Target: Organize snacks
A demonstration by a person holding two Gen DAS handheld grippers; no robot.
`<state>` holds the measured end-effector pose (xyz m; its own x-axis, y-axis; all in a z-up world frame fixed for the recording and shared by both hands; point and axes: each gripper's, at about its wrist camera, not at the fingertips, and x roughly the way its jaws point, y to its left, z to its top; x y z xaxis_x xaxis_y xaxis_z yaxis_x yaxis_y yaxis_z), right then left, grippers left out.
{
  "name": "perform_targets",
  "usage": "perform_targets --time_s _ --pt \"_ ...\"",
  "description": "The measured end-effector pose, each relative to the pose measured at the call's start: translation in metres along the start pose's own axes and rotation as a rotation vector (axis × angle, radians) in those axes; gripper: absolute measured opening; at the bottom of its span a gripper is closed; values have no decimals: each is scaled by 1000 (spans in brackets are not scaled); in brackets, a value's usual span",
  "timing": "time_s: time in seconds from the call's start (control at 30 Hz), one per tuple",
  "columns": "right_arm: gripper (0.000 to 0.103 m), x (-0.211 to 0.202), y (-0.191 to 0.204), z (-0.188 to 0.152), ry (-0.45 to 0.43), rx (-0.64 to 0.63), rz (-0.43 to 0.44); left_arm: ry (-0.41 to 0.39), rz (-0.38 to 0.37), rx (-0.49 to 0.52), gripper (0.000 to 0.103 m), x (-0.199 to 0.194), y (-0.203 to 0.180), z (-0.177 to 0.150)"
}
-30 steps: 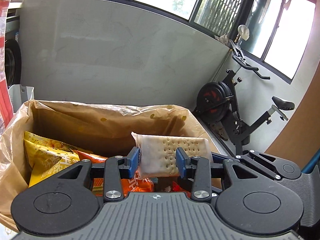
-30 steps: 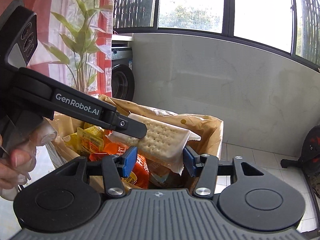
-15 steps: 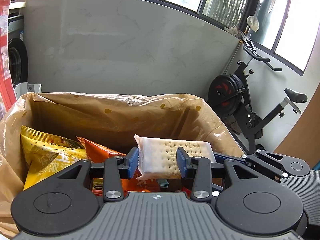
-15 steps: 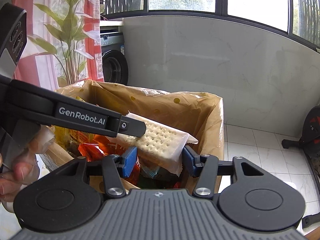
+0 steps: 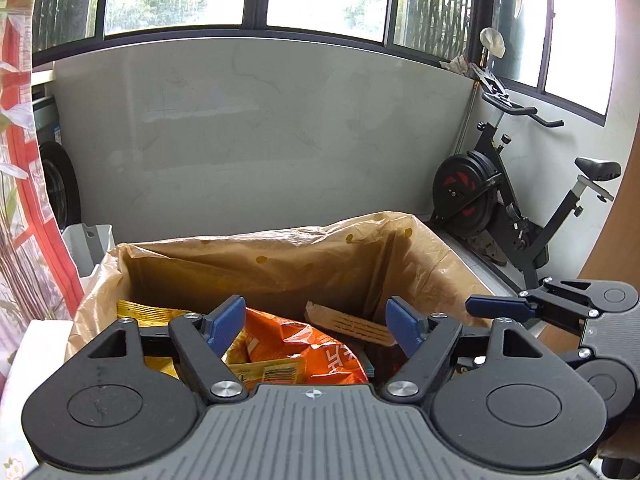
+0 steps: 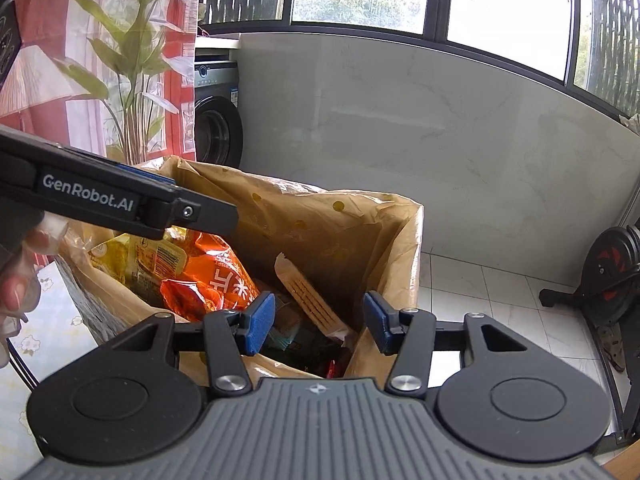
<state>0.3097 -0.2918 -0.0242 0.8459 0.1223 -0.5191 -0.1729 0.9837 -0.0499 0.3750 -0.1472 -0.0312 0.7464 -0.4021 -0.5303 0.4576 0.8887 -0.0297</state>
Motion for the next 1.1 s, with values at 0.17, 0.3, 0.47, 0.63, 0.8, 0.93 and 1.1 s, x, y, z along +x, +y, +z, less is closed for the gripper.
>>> perform_targets --time_s 0.17,0.3,0.47,0.63,0.8,0.93,1.1 --pt "76 -15 2 1 -15 53 9 -35 41 40 89 -33 8 -5" --pt "94 -32 8 2 -40 69 13 -61 64 32 94 -58 17 -7" --pt "103 -54 19 3 -82 125 -14 -113 158 82 94 -95 21 -10" --pt "103 -80 33 2 -119 160 -86 -141 159 38 96 -133 28 -11" --pt "103 -109 48 4 -125 187 -173 -168 190 -13 96 -171 34 -11" --pt "103 -137 60 4 -171 193 -199 -204 235 -16 96 -203 31 -15" --pt "103 -163 72 6 -210 199 -193 -257 255 -56 96 -237 33 -26"
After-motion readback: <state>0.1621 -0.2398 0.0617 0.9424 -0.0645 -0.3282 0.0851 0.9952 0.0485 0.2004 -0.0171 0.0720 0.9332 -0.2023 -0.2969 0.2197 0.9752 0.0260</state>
